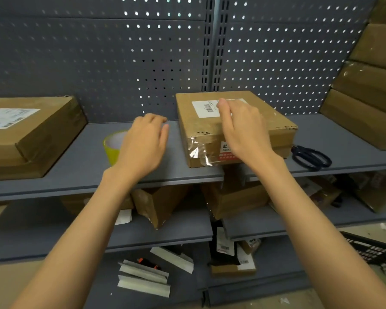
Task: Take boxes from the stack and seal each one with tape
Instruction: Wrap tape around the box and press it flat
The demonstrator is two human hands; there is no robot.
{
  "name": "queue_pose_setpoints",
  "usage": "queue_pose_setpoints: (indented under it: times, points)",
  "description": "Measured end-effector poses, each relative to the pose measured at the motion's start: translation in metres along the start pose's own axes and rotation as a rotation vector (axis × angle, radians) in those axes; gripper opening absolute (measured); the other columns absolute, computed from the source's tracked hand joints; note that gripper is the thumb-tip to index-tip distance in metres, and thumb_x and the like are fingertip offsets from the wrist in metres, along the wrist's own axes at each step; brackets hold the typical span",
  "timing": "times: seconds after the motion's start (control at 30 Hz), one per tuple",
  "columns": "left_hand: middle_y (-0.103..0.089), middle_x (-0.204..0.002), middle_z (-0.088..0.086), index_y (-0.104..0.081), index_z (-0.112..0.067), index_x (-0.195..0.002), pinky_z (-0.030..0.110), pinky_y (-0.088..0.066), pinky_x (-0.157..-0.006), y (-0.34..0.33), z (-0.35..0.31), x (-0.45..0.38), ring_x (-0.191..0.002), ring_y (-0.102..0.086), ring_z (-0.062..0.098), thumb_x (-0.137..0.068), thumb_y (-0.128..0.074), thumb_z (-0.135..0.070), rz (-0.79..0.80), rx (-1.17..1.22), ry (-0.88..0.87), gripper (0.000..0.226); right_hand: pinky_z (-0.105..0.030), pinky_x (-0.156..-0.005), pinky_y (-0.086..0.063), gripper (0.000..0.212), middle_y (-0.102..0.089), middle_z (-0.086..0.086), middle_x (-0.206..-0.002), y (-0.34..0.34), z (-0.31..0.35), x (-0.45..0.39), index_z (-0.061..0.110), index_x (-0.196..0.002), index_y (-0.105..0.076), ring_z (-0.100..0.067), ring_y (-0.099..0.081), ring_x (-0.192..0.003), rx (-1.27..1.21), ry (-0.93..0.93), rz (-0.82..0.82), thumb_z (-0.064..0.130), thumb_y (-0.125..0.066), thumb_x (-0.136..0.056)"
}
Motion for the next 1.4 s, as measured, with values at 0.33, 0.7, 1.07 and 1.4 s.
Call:
queue_pose_setpoints:
  times: [0.33,0.7,1.07,1.4]
  points:
    - [-0.041,-0.146,0.01,-0.033,-0.007,-0.146,0.021,-0.031,-0.102,-0.039,-0.069,0.005,-0.13,-0.042,0.022,-0.101,-0.032,-0.016,0.144,0.066,-0.25,0.046,-0.032,-0.115,-0.017,0.052,-0.035,-0.011,-0.152,-0.054,0.014,0.023,0.003,-0.146,-0.034,-0.021,-0.028,-0.142,-0.001,0.221,0.403,0.032,-0.019,-0.105]
    - [-0.022,-0.158,-0.002,-0.023,-0.016,-0.151,0.023,-0.007,-0.118,-0.039,-0.048,0.009,-0.145,-0.016,0.007,-0.104,-0.024,-0.03,0.23,0.047,-0.119,0.049,-0.032,-0.118,-0.006,0.053,-0.026,0.002,-0.156,-0.055,-0.016,0.025,0.019,-0.15,-0.027,-0.014,-0.018,-0.145,0.147,0.232,0.354,0.04,-0.013,-0.104]
    - [-0.042,-0.148,0.007,-0.041,-0.01,-0.143,0.026,-0.026,-0.111,-0.034,-0.062,-0.006,-0.136,-0.039,0.022,-0.104,-0.031,-0.021,0.085,0.073,-0.157,0.041,-0.026,-0.114,-0.015,0.045,-0.037,-0.007,-0.151,-0.043,-0.01,0.011,0.01,-0.144,-0.038,-0.017,-0.027,-0.142,0.007,0.233,0.354,0.027,-0.023,-0.106]
    - [-0.019,-0.158,-0.004,-0.024,-0.017,-0.151,0.018,-0.009,-0.115,-0.041,-0.024,0.005,-0.145,-0.014,0.007,-0.1,-0.025,-0.035,0.273,0.135,-0.163,0.054,-0.027,-0.104,-0.026,0.041,-0.058,-0.009,-0.13,-0.039,-0.03,0.008,0.006,-0.127,-0.056,-0.021,-0.049,-0.122,-0.014,0.224,0.296,0.024,-0.027,-0.106]
Point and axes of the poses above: each hand's wrist, its own x-axis away from the middle knuckle, its own y-axis out of the back of the hand, z = x × y, the point moved 8 cm from there along -x, towards the middle knuckle
